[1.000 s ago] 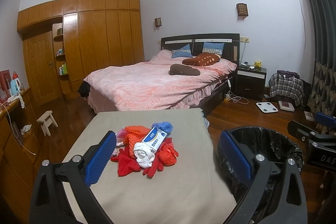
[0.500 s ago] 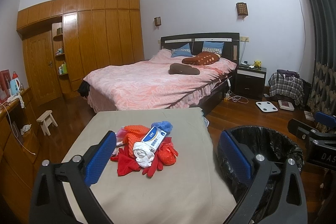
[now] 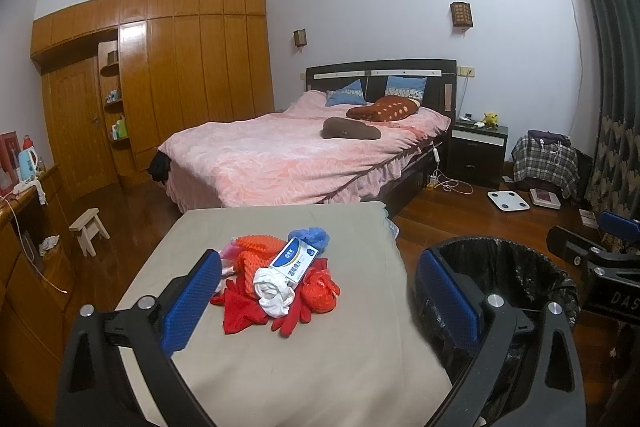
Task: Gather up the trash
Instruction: 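Grasp the red plastic bag with the right gripper while the left gripper grasps white tissue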
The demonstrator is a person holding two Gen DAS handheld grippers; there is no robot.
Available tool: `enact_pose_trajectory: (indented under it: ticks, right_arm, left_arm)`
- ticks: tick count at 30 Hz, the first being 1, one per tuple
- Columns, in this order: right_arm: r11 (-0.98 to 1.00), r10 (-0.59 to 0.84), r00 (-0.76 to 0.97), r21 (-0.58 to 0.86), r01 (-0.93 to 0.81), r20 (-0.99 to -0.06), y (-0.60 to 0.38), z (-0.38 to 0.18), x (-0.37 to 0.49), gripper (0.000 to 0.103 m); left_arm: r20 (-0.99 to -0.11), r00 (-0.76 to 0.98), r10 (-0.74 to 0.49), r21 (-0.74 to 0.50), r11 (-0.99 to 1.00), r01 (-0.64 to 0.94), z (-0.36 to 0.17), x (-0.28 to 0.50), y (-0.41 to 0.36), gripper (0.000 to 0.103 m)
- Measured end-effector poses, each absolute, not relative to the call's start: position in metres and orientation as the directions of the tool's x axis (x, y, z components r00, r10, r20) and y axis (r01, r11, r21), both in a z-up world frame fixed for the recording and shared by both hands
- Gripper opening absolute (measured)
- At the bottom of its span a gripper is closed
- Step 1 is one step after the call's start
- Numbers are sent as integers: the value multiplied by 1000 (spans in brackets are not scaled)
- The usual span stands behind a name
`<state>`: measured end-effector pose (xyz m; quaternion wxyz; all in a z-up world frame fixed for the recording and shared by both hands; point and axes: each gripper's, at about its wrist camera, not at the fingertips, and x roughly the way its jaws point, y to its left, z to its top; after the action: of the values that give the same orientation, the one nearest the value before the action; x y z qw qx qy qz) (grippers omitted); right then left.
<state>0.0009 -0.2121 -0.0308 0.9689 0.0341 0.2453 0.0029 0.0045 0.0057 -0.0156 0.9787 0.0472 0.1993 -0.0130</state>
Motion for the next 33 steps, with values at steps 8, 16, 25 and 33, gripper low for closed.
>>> enact_pose_trajectory:
  ticks: [8,16,25,33]
  right_arm:
    - [998,27,875,68,6,-484,-200,-56,10,98]
    - [996,74,863,76,-42,-499,-177,-69,32,98]
    - [990,144,833,75,-123,-535,-126,-101,84,98]
    - [982,174,774,46,-184,-609,-83,-141,139,90]
  left_arm:
    - [-407,914,-3,73,997,35,-21,7,12,97]
    - [-436,898,58,88,996,-22,-37,29,45,97]
    - [-487,852,194,128,980,-150,-77,64,110,97]
    - [-534,815,226,108,974,-199,-112,99,148,96]
